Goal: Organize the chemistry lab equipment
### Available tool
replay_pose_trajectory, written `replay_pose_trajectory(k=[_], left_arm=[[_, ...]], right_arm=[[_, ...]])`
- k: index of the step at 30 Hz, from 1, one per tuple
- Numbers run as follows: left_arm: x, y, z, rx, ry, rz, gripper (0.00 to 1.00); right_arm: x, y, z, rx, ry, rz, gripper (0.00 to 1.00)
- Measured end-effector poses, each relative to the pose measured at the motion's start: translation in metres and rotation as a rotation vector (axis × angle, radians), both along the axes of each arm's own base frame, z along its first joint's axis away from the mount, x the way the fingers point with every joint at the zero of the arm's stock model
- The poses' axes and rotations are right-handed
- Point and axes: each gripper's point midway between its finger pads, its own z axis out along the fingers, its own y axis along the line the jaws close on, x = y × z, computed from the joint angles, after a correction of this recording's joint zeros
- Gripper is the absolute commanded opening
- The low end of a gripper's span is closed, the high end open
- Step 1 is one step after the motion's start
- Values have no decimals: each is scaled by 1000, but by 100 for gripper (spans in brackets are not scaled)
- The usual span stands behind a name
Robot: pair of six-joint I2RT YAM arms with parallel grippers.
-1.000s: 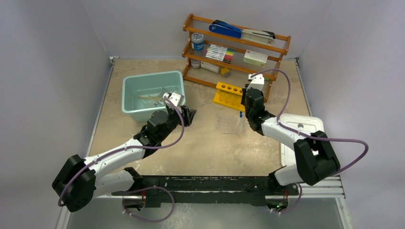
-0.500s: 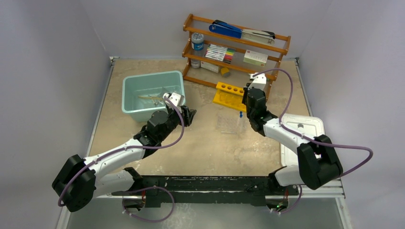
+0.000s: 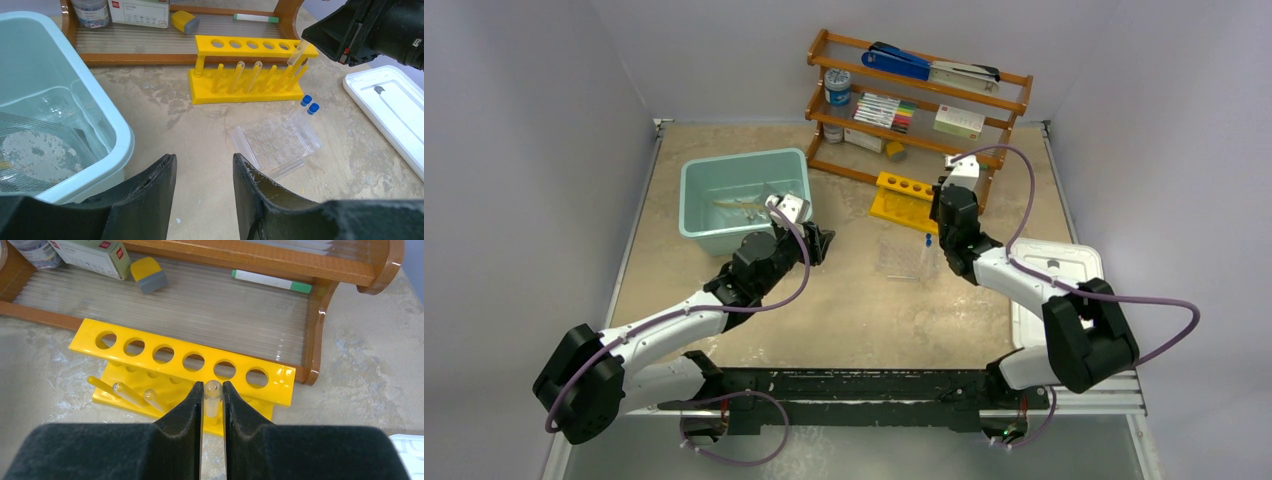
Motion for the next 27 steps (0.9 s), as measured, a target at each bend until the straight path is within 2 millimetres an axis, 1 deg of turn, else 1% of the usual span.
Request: replay_pose_trajectory(k=[14,21,27], left_arm=[[0,0,-2,5,5,0,44],[-1,1,-2,6,7,0,43],[-1,1,-2,9,9,0,44]], right_arm=[[-1,0,-13,-4,29,-3,6],[-1,0,-15,3,33,-6,10],[-1,0,-15,9,32,-8,20]])
